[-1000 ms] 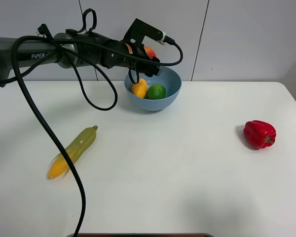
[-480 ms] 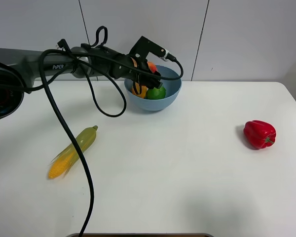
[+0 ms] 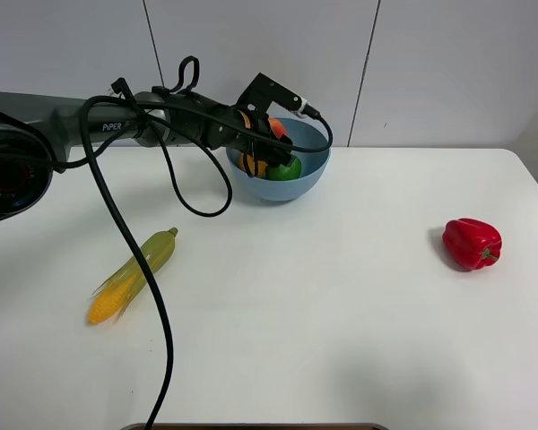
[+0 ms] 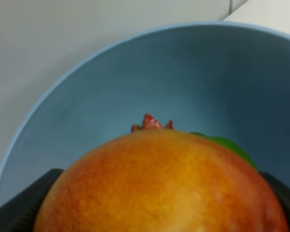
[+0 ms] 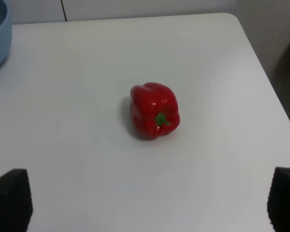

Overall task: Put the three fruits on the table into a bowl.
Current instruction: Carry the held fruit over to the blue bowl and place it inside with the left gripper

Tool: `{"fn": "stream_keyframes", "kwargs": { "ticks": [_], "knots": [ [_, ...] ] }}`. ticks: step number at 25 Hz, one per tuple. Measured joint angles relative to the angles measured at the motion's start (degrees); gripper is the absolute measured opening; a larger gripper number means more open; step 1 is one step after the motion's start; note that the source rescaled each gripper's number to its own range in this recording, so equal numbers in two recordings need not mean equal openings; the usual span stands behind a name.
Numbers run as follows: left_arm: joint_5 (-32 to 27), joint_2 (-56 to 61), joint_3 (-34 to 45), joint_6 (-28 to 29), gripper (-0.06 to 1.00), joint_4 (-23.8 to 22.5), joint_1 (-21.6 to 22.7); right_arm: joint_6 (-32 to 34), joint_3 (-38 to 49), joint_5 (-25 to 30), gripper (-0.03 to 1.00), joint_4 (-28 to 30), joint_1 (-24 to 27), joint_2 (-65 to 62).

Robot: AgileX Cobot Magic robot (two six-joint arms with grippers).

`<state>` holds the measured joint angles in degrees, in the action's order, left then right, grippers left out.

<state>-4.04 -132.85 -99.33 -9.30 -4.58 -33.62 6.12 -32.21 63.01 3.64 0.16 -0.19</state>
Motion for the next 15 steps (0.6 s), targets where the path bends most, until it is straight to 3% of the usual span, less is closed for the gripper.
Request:
{"fn": "stream_keyframes", "kwargs": {
  "ticks": [7,10,15],
  "knots": [
    [0.4,0.0,0.0,0.0,0.00,0.0,0.0,0.0,0.0,0.0,1.00,0.0,0.0,0.0],
    [0.8,0.0,0.0,0.0,0.05,0.0,0.0,0.0,0.0,0.0,1.00,0.0,0.0,0.0],
    [0.8,0.0,0.0,0.1,0.35,0.0,0.0,0.0,0.0,0.0,1.00,0.0,0.0,0.0]
  ]
}}
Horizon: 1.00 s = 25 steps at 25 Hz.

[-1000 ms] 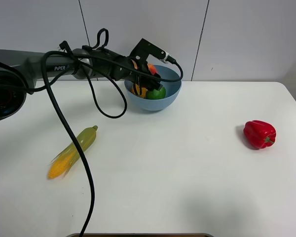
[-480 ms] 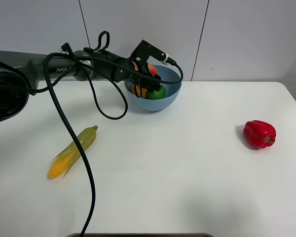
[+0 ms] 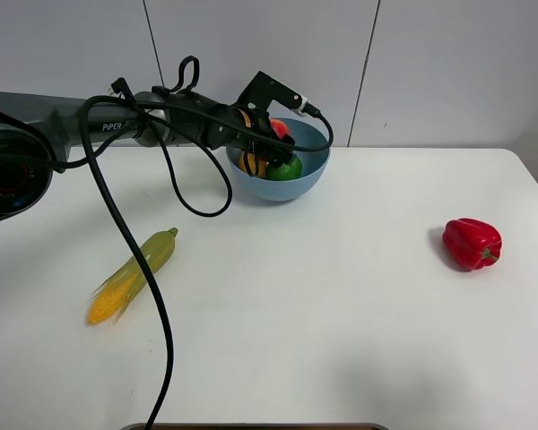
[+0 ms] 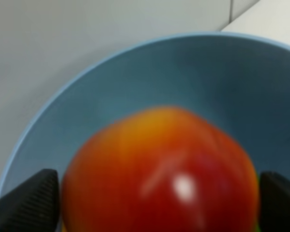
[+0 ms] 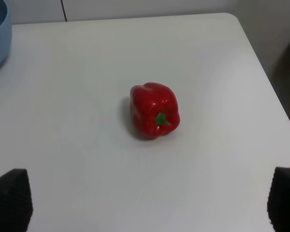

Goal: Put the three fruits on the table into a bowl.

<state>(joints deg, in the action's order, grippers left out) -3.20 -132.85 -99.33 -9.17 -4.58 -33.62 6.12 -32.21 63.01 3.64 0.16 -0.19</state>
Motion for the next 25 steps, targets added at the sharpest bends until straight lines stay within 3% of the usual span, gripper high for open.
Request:
{"fn": "stream_keyframes", "kwargs": {
  "ticks": [3,5,11,16,21,25],
  "knots": [
    [0.0,0.0,0.0,0.1,0.61,0.0,0.0,0.0,0.0,0.0,1.00,0.0,0.0,0.0],
    [0.0,0.0,0.0,0.0,0.73,0.0,0.0,0.0,0.0,0.0,1.00,0.0,0.0,0.0],
    [-1.5,1.3,0.0,-0.1,0.77,-1.8,0.0,0.0,0.0,0.0,1.00,0.0,0.0,0.0],
    [-7.1,5.8,0.0,-0.1,0.78,-1.9,0.0,0.0,0.0,0.0,1.00,0.0,0.0,0.0],
    [-13.4,11.9,0.0,-0.1,0.96,-2.2,0.0,0.0,0.0,0.0,1.00,0.0,0.0,0.0],
    [-18.7,17.6,0.0,0.1,0.99,-2.9,0.0,0.0,0.0,0.0,1.00,0.0,0.0,0.0]
  ]
}}
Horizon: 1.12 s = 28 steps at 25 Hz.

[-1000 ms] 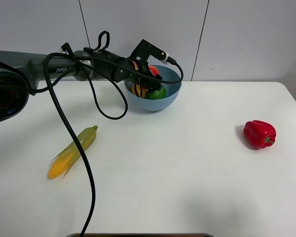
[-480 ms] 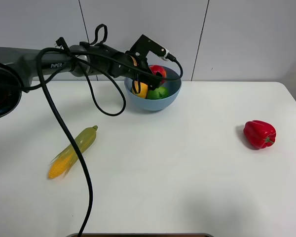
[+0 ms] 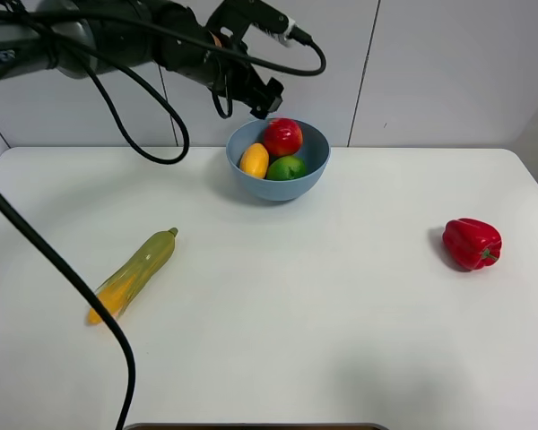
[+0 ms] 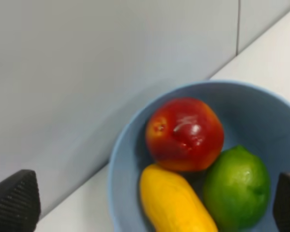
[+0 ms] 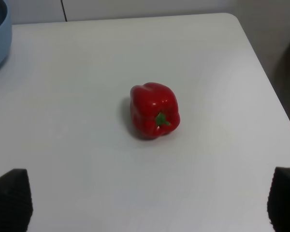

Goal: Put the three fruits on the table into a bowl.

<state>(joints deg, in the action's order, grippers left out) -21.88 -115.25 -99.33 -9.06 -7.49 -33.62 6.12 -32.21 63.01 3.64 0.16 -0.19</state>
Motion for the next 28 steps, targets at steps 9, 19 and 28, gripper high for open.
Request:
{"fn": "stream_keyframes", "kwargs": {
  "ticks": [9,19,28],
  "knots": [
    [-12.1,13.1,0.0,5.7,1.00,-5.6,0.8,0.0,0.0,0.0,1.00,0.0,0.0,0.0],
    [-21.4,25.6,0.0,7.2,1.00,-7.5,8.0,0.0,0.0,0.0,1.00,0.0,0.0,0.0],
    [-31.5,37.7,4.8,7.1,1.00,-9.6,14.5,0.0,0.0,0.0,1.00,0.0,0.0,0.0]
  ]
}}
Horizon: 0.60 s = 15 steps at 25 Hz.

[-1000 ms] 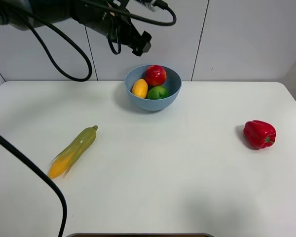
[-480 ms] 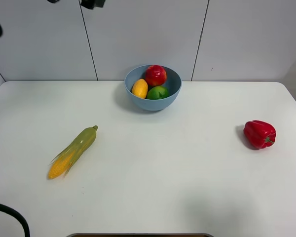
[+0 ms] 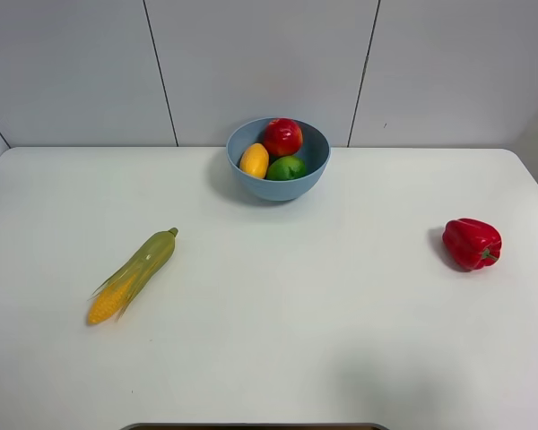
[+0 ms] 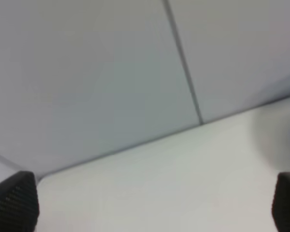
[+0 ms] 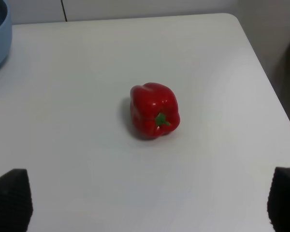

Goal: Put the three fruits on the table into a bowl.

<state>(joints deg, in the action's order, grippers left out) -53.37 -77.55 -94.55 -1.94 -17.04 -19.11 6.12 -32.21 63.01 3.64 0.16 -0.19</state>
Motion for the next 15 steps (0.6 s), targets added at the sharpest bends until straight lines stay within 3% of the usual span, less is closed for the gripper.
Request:
{"fn": "stream_keyframes", "kwargs": {
  "ticks": [10,15],
  "knots": [
    [-3.5,17.3,12.3,0.0,1.00,-0.4,7.2,0.0,0.0,0.0,1.00,0.0,0.0,0.0],
    [-8.2,26.0,17.5,0.0,1.00,-0.3,8.0,0.0,0.0,0.0,1.00,0.0,0.0,0.0]
  ]
}}
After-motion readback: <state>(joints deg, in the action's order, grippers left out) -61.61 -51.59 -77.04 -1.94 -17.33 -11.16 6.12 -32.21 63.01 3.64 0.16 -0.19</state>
